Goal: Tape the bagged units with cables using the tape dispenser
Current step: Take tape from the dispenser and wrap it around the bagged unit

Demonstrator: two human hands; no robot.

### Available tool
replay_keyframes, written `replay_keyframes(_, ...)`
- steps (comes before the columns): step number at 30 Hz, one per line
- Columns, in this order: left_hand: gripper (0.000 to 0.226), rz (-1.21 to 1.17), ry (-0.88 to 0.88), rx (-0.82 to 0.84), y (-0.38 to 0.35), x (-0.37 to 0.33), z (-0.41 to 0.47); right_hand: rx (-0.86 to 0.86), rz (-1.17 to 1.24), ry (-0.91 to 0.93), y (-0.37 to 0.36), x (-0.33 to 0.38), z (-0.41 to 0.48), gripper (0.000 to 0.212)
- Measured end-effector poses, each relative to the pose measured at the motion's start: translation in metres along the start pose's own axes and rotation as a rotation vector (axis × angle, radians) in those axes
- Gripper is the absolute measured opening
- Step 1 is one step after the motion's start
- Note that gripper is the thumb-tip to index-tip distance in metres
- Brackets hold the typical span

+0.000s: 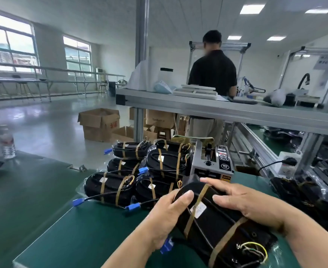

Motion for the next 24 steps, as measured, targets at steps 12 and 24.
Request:
replay_keyframes(12, 0.086, -0.121, 0.061, -0.669, 0.149, -0.036, -0.032, -0.786, 0.105, 0.141, -0.035, 0.049, 0.037, 0.057)
replay_keyframes(24, 0.042, -0.041, 0.025, -0.973, 0.289, -0.034, 0.012, -0.338, 0.676, 0.009, -0.126, 0.083, 0.207, 0.075)
Point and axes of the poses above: each hand's wrist, its own z-axis towards the middle knuckle, its own y-axis out of the back of the hand, x = y × z, the point moved 5 cm from there along z, towards the middle knuckle, and after that the axes turned 5 degrees about z, right-handed, at the moved point
